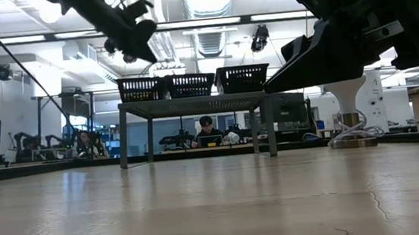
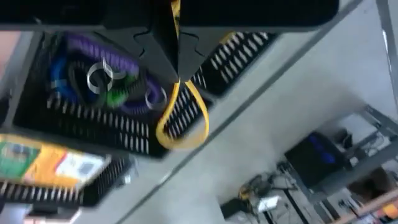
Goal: Pick & Place Office Desk Supplies
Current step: Put the yellow rubberband into the left black bin on the shelf, then return to Home Position
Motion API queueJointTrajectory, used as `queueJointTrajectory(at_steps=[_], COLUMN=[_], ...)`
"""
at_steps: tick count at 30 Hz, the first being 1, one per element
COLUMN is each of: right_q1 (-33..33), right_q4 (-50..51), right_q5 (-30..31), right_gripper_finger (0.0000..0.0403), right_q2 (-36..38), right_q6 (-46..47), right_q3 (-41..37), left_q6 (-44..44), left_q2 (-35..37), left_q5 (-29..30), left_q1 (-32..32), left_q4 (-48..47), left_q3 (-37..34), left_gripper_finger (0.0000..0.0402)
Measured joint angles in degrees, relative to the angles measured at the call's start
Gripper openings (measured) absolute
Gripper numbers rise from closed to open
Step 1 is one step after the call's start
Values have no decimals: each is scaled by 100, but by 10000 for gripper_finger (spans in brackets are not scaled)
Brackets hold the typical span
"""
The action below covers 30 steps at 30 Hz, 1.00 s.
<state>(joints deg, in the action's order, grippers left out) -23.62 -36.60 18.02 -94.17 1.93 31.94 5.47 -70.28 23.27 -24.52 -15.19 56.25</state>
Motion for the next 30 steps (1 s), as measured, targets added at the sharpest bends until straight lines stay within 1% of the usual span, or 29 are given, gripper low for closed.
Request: queueJointTrajectory(at_steps=[3, 5, 7, 10, 13, 16, 20, 22, 25, 29, 30], right_q1=[0, 0, 0, 0, 0, 41, 136, 187, 291, 554, 639], right_q4=[5, 4, 14, 60, 339, 1026, 1778, 2056, 2503, 2990, 3026], right_q5=[0, 0, 0, 0, 0, 3, 9, 13, 13, -19, -124], right_gripper_finger=[54, 54, 54, 54, 54, 54, 54, 54, 54, 54, 54], right_q2=[0, 0, 0, 25, 267, 753, 1614, 2051, 2753, 3836, 4117], right_q6=[2, 1, 37, 119, 235, 247, 166, 45, -190, -431, -491], right_q3=[0, 0, 0, 2, 2, 4, -11, -26, -49, -153, -236], left_q6=[-162, -319, -466, -714, -919, -1020, -1423, -1557, -1687, -1841, -1844], left_q2=[1, 25, 77, 143, 202, 305, 493, 554, 648, 920, 976], left_q5=[-16, -42, -180, -292, -341, -347, -453, -694, -906, -1184, -1200], left_q1=[2, 0, -2, -2, -2, -2, -2, -6, -8, 202, 327], left_q4=[-266, -499, -717, -1092, -1583, -2054, -2380, -2570, -2757, -2597, -2530], left_q3=[-72, -72, -71, 37, 234, 401, 426, 415, 436, 418, 368], left_gripper_finger=[13, 30, 58, 110, 158, 191, 214, 219, 221, 217, 214])
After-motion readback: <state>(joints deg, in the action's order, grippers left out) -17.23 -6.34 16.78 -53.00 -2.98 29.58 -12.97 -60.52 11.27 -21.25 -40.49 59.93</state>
